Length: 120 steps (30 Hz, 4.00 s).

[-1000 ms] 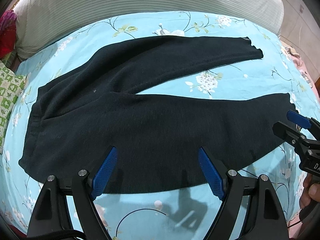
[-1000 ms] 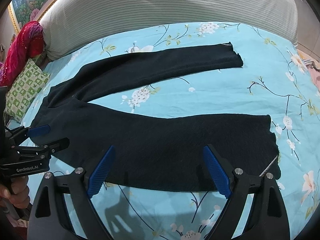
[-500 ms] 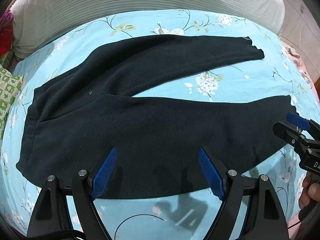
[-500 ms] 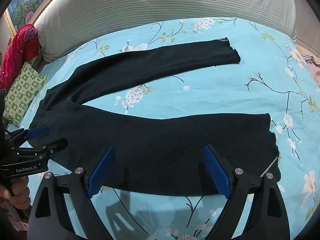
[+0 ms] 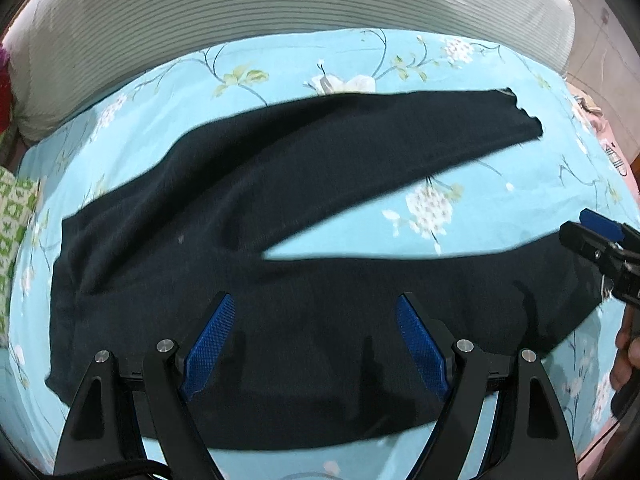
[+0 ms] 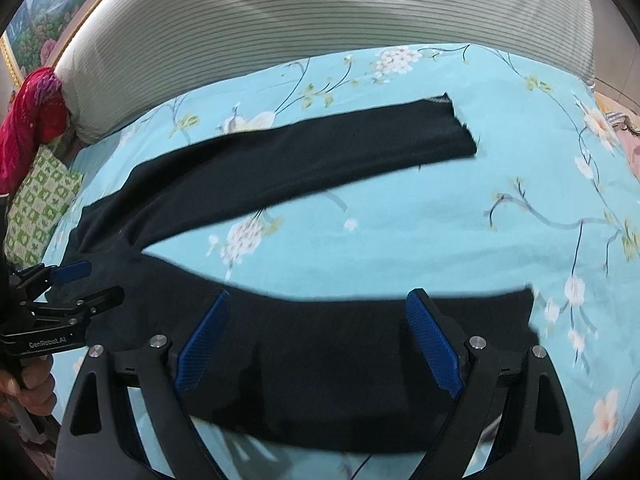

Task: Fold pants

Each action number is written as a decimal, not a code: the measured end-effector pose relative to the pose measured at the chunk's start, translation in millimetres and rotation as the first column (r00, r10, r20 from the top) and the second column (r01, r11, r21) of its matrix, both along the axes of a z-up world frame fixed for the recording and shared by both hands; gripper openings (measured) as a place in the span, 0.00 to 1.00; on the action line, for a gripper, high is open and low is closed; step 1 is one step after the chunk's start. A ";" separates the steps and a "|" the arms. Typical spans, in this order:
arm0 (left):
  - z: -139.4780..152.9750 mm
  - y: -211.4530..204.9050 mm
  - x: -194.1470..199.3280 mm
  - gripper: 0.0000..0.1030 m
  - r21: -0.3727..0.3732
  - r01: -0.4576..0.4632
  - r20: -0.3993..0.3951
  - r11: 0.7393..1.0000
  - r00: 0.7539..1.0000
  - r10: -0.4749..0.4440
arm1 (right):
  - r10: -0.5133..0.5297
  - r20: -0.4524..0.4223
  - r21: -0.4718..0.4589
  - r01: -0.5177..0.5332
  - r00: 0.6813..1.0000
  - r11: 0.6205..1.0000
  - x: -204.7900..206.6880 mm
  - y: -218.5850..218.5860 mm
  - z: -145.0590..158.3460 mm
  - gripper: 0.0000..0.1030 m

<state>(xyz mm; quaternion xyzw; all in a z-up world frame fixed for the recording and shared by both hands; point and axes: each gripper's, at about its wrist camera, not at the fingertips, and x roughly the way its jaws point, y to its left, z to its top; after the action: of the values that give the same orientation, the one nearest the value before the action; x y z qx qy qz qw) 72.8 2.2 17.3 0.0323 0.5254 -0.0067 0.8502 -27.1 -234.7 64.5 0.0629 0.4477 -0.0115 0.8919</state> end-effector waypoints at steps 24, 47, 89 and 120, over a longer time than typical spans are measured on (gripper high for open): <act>-8.3 -2.4 179.1 0.81 0.054 0.097 -0.029 0.994 0.995 -0.095 | -0.113 -0.025 0.026 0.113 0.993 0.993 152.6 -122.1 2.4 0.87; -42.0 -0.9 232.6 0.07 -0.030 0.264 -0.147 0.964 0.953 -0.265 | -0.114 -0.036 0.139 0.118 0.993 0.983 200.3 -160.1 -6.9 0.09; -14.0 -30.5 -40.1 0.05 -0.156 0.335 -0.066 0.929 0.935 -0.348 | 0.020 -0.046 0.031 -0.019 0.999 0.999 -72.5 -124.4 -6.3 0.07; -3.3 36.4 -71.3 0.62 -0.223 0.075 -0.168 0.972 0.979 -0.115 | -0.026 -0.036 0.070 0.028 0.999 0.997 -79.7 -57.9 13.6 0.50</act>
<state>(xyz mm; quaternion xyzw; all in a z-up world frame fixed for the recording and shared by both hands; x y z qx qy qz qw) 1.6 38.6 14.0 -0.0355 0.5941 -0.1072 0.7964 -106.9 -292.6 78.0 0.1002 0.4624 -0.0087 0.8810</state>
